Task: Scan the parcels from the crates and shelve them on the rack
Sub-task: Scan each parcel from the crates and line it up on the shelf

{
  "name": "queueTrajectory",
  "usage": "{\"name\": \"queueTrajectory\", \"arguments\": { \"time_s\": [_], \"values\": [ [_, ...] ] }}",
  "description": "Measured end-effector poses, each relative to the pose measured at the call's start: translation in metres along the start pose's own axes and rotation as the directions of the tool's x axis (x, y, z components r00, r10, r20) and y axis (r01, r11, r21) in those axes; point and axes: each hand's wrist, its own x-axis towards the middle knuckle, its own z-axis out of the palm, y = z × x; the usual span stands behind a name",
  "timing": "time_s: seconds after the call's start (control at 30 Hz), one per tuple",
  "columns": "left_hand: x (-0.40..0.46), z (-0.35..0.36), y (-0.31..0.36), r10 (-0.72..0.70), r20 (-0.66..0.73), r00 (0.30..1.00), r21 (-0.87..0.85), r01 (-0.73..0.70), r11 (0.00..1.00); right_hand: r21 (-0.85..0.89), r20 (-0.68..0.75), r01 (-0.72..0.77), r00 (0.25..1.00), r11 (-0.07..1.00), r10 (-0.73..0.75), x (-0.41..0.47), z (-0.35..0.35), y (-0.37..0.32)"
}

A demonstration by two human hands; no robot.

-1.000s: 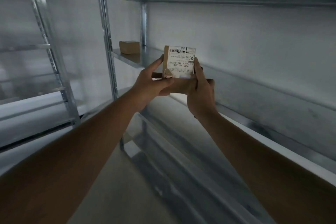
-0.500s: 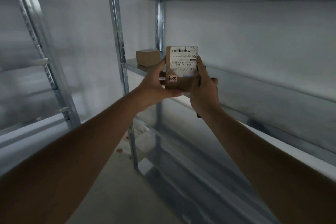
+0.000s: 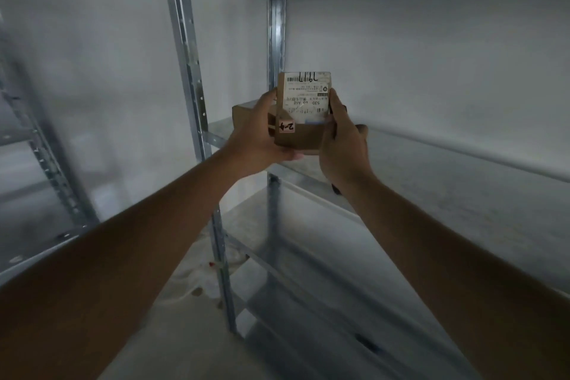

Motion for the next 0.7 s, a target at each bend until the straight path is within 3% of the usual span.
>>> {"name": "queueTrajectory", "arguments": {
  "time_s": [0.27, 0.5, 0.7],
  "values": [
    [0.095, -0.027, -0.048, -0.03, 0.021, 0.999, 0.3, 0.022, 0.954, -0.063, 0.008, -0.047, 0.999, 0.997, 0.048, 0.091, 0.049, 0.012],
    [0.149, -0.044, -0.084, 0.007, 0.13, 0.991, 0.327, -0.05, 0.944, -0.099, -0.039, -0.17, 0.985, 0.98, 0.167, 0.131, 0.078, 0.011],
    [0.188, -0.066, -0.106, 0.107, 0.282, 0.953, 0.356, -0.207, 0.911, -0.17, -0.122, -0.276, 0.959, 0.946, 0.257, 0.151, 0.106, 0.01]
  ]
}}
